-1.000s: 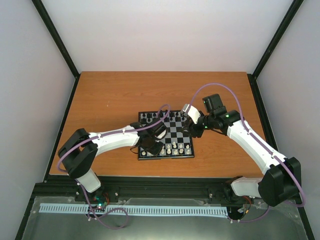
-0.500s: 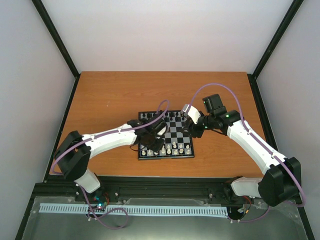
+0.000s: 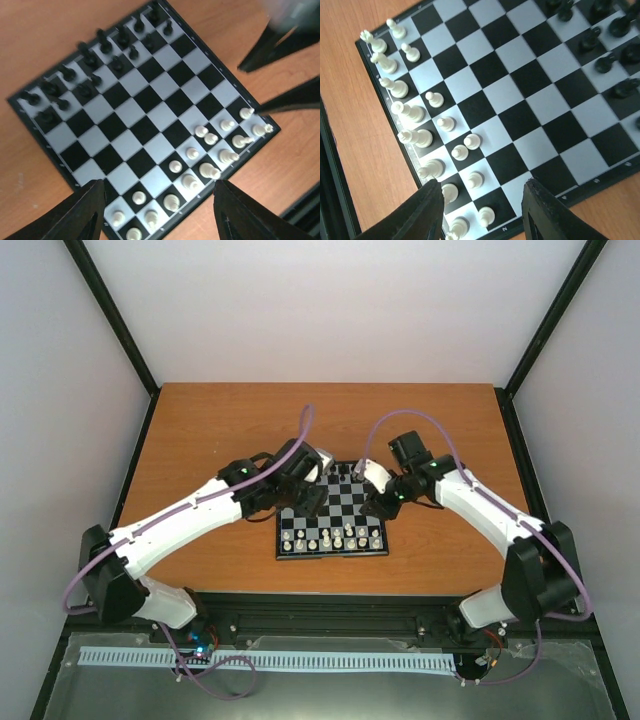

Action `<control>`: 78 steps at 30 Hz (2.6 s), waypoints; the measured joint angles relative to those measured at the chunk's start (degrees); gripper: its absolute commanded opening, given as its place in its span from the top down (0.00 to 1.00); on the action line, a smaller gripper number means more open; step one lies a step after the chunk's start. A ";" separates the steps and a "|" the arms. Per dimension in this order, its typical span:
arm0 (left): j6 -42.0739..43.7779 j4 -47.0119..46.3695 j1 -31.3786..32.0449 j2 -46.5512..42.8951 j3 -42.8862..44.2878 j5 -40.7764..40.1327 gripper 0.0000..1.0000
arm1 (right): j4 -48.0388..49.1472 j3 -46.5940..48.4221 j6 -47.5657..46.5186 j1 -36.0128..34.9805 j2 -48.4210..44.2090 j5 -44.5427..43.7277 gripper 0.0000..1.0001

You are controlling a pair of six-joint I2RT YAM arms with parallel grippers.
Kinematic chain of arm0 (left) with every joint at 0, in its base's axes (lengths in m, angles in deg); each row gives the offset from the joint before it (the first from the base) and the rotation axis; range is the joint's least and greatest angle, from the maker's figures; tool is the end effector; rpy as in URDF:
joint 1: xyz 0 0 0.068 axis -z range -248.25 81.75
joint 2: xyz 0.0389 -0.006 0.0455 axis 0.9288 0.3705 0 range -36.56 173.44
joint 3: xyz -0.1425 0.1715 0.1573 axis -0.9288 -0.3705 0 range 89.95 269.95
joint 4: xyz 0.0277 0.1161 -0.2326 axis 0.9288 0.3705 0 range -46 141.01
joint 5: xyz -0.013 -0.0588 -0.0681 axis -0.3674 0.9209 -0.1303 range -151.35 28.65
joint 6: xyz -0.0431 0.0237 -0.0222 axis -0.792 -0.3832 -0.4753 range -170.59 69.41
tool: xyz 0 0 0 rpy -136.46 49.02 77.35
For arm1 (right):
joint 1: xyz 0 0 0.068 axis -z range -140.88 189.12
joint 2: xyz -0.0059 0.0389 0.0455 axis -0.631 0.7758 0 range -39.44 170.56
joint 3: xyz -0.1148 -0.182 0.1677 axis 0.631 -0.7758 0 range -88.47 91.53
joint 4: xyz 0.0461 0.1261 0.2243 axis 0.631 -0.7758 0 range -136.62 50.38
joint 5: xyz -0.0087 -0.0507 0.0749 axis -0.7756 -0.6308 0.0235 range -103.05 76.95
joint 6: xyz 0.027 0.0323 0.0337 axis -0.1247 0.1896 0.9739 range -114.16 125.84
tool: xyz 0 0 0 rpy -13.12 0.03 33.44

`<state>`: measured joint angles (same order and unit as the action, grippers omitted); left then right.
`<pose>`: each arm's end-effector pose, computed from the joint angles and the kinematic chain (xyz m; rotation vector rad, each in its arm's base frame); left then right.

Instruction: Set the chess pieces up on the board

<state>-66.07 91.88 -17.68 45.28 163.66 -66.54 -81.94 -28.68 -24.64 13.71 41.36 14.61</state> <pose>0.1896 -0.2256 0.3088 0.7428 2.4678 -0.3313 0.2415 0.1331 0.2480 -1.3493 2.2206 0.6108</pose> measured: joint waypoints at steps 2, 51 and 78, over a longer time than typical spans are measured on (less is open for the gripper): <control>0.76 0.07 -0.94 -1.14 0.70 -1.60 0.37 | -0.83 0.79 -0.22 -1.46 2.62 -1.20 0.59; 3.41 -5.01 -12.37 -8.46 -7.58 -1.81 0.35 | -5.84 11.76 -0.26 -10.25 23.54 -9.46 0.71; 3.13 -5.05 -12.39 -8.87 -7.67 -2.47 0.35 | -5.05 16.11 0.33 -11.45 24.59 -11.58 0.91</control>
<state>-62.95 86.83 -30.08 36.40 155.99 -69.01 -86.99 -12.57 -24.32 2.26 65.94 3.03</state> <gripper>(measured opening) 0.650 0.097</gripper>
